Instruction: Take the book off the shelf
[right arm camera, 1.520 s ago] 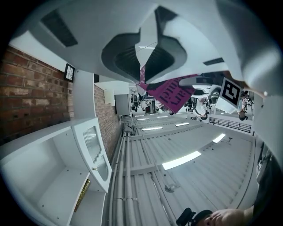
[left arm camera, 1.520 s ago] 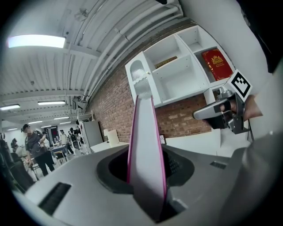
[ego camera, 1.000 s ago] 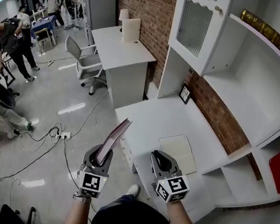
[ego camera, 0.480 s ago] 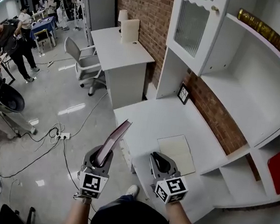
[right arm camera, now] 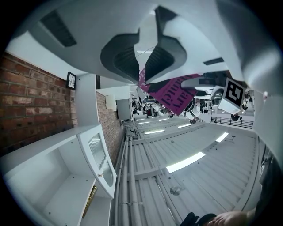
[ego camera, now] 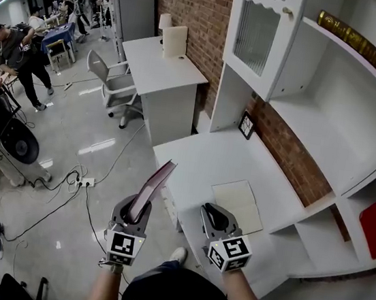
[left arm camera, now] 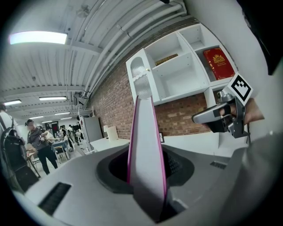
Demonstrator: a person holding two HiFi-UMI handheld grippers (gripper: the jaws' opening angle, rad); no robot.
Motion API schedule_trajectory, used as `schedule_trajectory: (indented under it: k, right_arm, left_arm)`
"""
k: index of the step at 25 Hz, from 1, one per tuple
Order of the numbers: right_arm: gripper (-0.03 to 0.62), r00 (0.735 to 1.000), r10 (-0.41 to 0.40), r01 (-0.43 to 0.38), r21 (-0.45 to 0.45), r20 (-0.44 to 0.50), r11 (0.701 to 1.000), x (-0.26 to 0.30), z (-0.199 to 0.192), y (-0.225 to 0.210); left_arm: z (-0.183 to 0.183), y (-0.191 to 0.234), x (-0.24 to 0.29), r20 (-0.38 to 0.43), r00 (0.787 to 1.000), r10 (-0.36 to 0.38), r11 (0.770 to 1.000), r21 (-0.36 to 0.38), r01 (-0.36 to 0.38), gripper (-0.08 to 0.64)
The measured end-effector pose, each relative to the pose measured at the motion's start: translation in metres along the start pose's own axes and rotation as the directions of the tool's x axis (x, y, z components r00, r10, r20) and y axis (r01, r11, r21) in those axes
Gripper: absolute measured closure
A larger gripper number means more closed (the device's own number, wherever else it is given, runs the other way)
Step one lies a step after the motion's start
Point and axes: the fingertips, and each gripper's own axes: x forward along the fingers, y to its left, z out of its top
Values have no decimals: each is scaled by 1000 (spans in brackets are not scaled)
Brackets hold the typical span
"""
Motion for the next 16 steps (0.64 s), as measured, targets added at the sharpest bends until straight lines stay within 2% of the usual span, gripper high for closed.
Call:
schedule_trajectory:
  k: [16]
  right_arm:
    - [555,1000,-9,9,-5,-1,1000,-7,2,3]
  left_arm:
    - [1,-3,-3,4,1000,-24,1000,2,24,416]
